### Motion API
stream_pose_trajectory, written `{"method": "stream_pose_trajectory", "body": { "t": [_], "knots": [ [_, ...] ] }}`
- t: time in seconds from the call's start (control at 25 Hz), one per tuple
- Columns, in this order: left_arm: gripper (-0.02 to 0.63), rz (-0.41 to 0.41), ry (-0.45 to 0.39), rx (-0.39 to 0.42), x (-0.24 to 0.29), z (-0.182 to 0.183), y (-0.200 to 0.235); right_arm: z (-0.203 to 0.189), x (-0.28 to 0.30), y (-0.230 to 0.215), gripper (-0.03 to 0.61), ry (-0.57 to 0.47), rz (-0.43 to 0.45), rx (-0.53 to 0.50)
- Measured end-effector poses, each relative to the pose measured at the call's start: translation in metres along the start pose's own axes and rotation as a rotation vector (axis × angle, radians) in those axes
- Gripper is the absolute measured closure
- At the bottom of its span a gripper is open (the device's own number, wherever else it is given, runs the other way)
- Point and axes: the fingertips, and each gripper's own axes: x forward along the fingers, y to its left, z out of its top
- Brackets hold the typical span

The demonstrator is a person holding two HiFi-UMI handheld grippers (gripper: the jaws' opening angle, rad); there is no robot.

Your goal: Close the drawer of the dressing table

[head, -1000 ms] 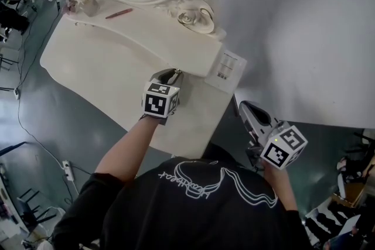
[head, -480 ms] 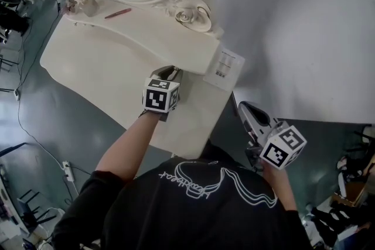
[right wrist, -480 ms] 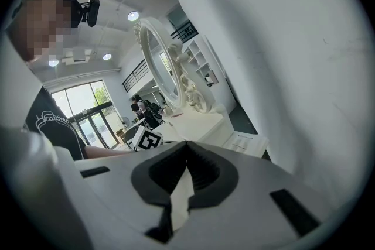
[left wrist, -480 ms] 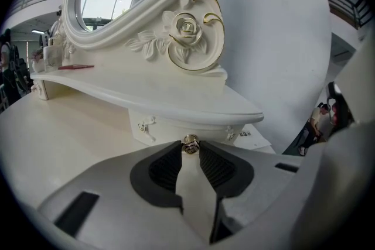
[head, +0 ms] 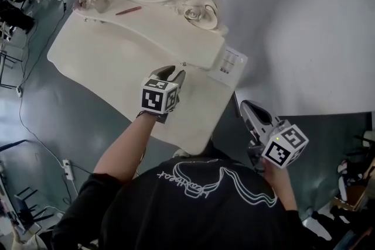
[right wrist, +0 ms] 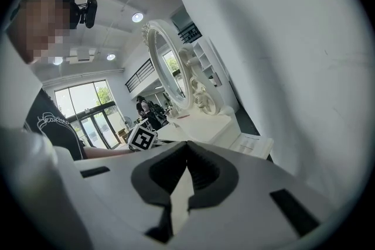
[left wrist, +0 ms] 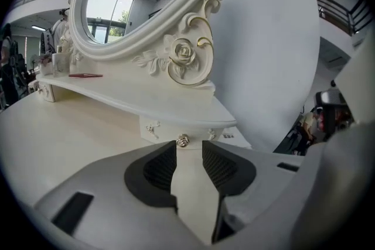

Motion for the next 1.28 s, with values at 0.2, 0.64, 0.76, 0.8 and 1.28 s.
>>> {"method": "stream_pose_trajectory", "body": {
  "t": [0.2,0.64,0.76,0.8,1.28],
  "knots": [
    [0.490,-0.094,-0.080,-0.055,-0.050,0.017,-0.024,0.008,-0.008,0.019,0.575,-0.017,0.008,-0.035],
    [0.609,-0.389,-0.327,-0.009,-0.189,0.073,-0.115,0.026,-0.017,0.100,0.575,-0.074,0.103,-0.230],
    [0.609,-0.495,-0.348,0.005,-0.216,0.075,-0.139,0.029,-0.021,0.119,0.574,-0.113,0.133,-0.219],
    [0.609,-0.515,-0.355,0.014,-0.223,0.075,-0.145,0.029,-0.024,0.125,0.574,-0.127,0.144,-0.211],
    [0.610,-0.508,-0.369,0.119,-0.258,0.054,-0.164,0.016,-0.038,0.154,0.575,-0.190,0.155,-0.181]
  ]
}}
